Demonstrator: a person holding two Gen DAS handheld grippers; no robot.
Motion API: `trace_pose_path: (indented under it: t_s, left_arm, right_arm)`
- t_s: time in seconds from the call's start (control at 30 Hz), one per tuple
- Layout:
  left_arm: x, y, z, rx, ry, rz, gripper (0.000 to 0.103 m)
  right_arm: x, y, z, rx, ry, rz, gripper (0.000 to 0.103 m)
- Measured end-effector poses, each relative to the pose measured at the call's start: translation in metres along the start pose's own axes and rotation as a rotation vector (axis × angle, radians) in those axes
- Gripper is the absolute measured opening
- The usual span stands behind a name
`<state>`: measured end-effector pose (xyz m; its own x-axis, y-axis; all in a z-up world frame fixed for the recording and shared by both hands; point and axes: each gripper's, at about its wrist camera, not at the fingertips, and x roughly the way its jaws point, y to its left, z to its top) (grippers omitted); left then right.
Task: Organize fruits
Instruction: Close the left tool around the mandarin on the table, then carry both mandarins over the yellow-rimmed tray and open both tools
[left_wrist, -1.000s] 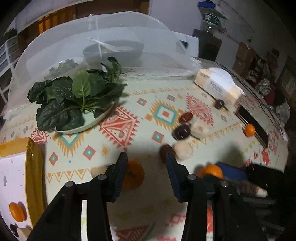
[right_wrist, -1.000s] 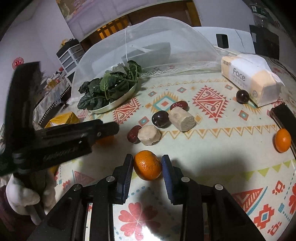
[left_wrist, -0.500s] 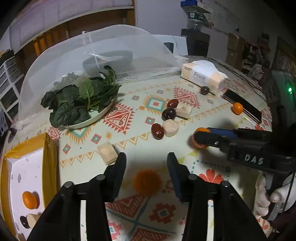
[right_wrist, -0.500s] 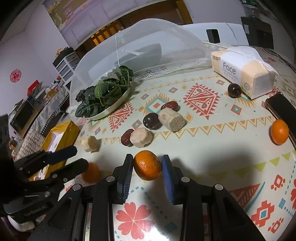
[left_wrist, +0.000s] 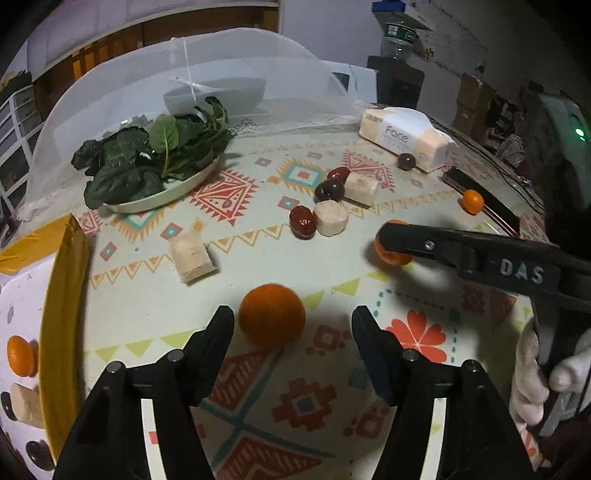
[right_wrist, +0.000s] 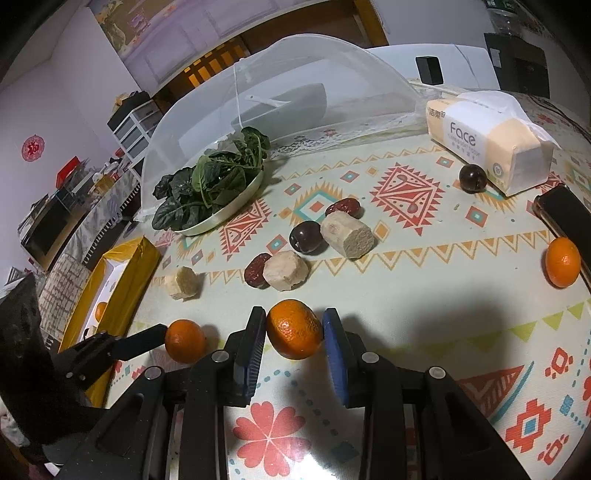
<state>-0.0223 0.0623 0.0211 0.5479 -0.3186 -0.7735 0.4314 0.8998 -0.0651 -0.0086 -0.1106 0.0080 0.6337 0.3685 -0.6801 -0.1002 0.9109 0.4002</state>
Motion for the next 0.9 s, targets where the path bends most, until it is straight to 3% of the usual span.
trace_pose_path:
  t_s: [0.13, 0.23, 0.5, 0.67, 0.9]
  left_arm:
    - [0.002, 0.005, 0.007, -0.051, -0.021, -0.017, 0.064]
    - [0.007, 0.003, 0.007, -0.047, -0.001, 0.019, 0.036]
    - [-0.017, 0.009, -0.002, -0.097, -0.044, 0.058, 0.035]
    - [-0.066, 0.029, -0.017, -0.192, -0.119, 0.074, 0.035]
    - [-0.138, 0.079, -0.047, -0.317, -0.208, 0.163, 0.035]
  right_arm:
    - [0.001, 0.001, -0.001, -0.008, 0.004, -0.002, 0.034]
    - [0.003, 0.002, -0.002, -0.018, 0.007, -0.008, 0.034]
    - [0.004, 0.009, -0.003, -0.057, -0.008, -0.025, 0.034]
    - [-0.001, 0.021, -0.005, -0.091, -0.034, -0.013, 0.034]
    - [-0.017, 0.077, -0.005, -0.175, -0.039, 0.045, 0.034]
